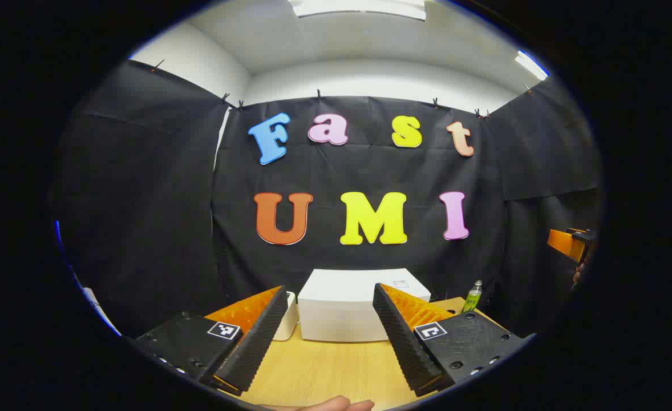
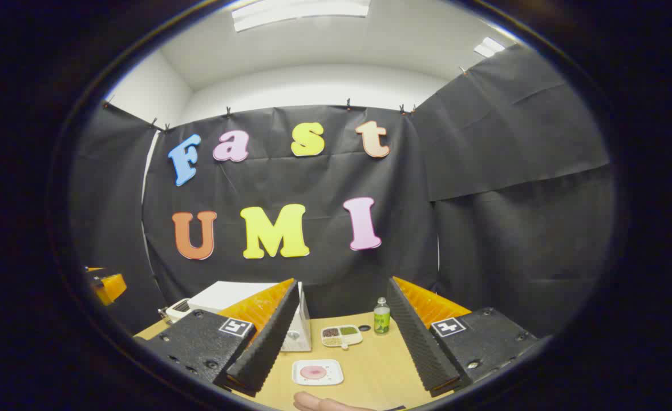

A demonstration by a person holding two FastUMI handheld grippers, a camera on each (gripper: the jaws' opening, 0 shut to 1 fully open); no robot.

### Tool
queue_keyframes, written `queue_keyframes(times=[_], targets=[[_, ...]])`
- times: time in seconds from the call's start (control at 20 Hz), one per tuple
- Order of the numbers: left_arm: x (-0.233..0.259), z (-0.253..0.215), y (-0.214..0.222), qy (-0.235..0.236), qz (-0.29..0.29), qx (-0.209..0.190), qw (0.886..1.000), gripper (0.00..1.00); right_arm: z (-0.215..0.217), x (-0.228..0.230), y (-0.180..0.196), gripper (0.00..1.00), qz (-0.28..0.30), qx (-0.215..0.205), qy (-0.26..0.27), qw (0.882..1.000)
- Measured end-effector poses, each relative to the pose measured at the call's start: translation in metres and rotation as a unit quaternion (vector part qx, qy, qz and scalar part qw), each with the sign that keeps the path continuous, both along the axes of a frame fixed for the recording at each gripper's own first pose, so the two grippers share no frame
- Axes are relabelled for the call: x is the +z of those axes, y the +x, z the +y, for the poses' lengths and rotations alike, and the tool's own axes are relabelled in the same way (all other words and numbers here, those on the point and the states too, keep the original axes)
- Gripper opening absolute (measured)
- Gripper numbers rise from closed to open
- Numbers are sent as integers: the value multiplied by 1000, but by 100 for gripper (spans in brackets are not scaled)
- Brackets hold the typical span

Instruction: Open the microwave oven with the left hand, put the food in, and close the microwave oven.

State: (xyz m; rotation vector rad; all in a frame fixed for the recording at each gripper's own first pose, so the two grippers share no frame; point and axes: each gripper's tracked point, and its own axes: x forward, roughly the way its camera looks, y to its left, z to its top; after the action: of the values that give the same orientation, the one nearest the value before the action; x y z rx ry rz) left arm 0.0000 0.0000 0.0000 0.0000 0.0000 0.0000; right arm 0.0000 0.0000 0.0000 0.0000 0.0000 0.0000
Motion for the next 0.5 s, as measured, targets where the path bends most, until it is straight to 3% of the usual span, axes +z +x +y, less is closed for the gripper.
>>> queue_keyframes(times=[0.25,0.3,0.35,0.5], targets=[[7,-14,-8,-5,-3,-18,1000,95,-2,7,-1,99,-5,13,-11,1000],[8,-17,-8,-4,-3,-20,1000,83,-2,7,-1,99,-5,12,-12,1000],[8,-19,-8,-3,-2,-22,1000,95,-4,7,-1,99,-6,11,-12,1000],[6,-23,-7,-5,5,-25,1000,95,-5,2,-3,99,-4,16,-9,1000]])
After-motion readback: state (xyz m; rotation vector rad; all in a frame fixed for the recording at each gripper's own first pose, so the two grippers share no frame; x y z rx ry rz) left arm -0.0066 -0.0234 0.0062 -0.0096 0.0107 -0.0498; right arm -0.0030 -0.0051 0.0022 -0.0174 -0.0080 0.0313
